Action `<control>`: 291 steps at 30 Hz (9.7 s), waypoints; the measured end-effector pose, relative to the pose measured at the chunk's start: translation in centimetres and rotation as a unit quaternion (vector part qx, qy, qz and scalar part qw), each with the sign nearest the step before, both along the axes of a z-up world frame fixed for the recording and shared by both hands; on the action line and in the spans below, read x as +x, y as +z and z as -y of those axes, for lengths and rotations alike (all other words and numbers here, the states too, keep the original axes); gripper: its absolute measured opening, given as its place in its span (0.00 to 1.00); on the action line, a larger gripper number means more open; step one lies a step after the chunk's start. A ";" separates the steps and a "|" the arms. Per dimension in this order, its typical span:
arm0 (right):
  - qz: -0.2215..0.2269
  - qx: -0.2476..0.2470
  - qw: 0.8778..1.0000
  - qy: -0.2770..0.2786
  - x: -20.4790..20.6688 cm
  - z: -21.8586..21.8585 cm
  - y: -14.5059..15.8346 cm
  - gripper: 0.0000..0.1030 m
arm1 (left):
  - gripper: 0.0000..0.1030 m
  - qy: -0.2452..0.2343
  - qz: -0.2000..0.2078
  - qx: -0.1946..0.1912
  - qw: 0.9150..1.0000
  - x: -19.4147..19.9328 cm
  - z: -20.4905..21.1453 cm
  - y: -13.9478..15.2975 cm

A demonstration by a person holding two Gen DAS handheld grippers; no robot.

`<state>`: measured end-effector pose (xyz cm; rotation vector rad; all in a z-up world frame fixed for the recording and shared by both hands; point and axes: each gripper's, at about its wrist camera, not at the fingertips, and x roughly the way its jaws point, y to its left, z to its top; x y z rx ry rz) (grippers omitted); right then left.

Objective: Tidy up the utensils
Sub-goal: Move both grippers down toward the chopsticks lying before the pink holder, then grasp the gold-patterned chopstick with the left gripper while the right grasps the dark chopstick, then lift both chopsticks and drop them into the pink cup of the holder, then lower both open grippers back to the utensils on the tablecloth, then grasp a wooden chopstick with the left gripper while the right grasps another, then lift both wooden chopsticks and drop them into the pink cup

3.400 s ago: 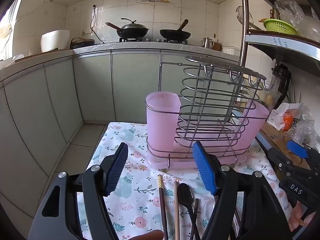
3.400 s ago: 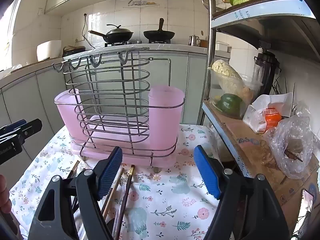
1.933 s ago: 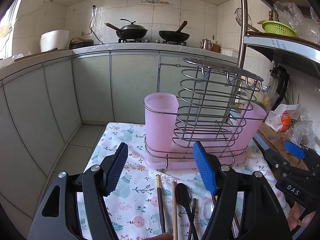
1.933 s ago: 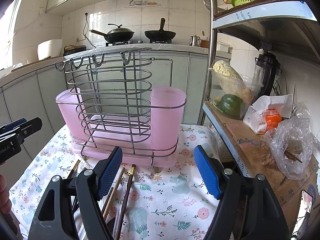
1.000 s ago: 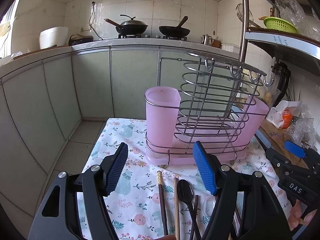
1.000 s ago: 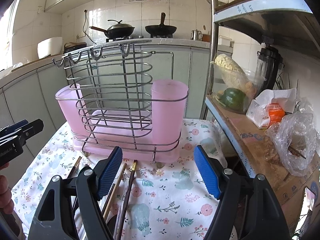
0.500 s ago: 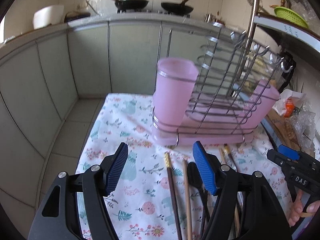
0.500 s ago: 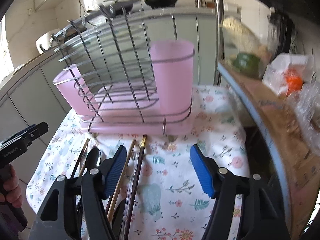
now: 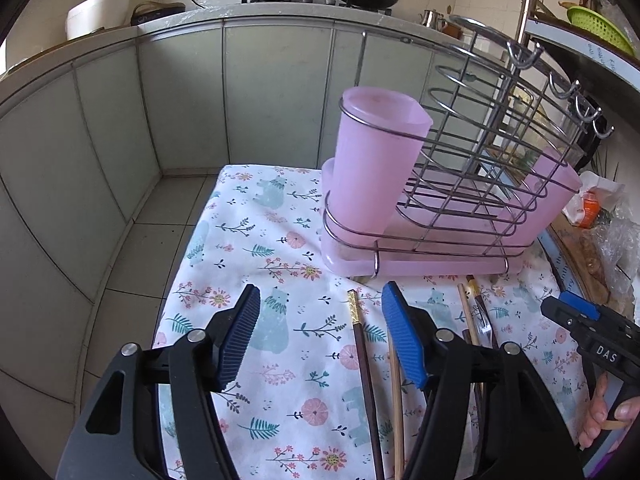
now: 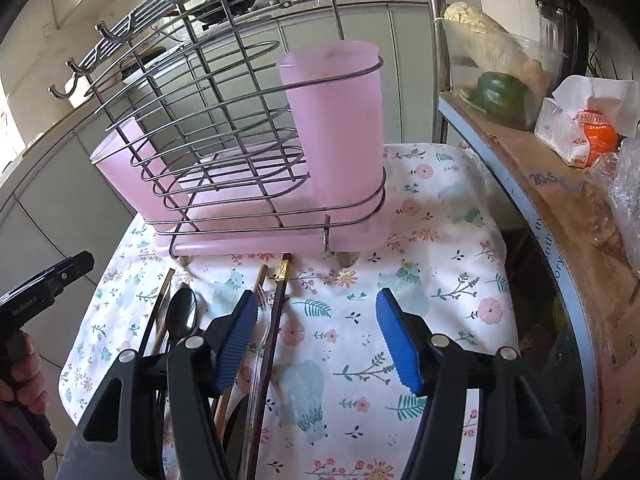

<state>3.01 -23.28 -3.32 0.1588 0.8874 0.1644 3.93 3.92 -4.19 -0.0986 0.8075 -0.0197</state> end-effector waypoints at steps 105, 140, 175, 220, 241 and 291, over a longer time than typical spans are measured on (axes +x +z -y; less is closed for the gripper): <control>0.365 0.063 0.928 -0.041 4.4 7.4 26.1 0.06 | 0.05 -0.005 0.253 -0.148 0.956 4.5 -2.7 23.8; 0.159 0.046 0.986 -0.026 11.7 6.3 12.8 0.14 | 0.22 0.012 0.064 -0.157 0.985 11.2 -3.0 10.5; -0.009 0.138 0.990 -0.003 1.3 5.5 3.1 0.40 | 0.32 -0.023 -0.051 -0.163 0.985 0.6 -2.8 0.7; -0.220 0.164 0.960 0.051 9.0 -3.2 -7.7 0.18 | 0.09 -0.031 -0.245 -0.107 0.963 4.7 -0.2 -8.2; -0.225 0.176 0.956 0.064 9.6 -3.4 -8.5 0.07 | 0.06 -0.043 -0.262 -0.053 0.963 7.8 1.9 -8.8; 0.404 0.095 0.907 -0.069 4.4 7.2 22.8 0.06 | 0.06 0.024 0.321 -0.108 0.940 3.5 -0.1 21.1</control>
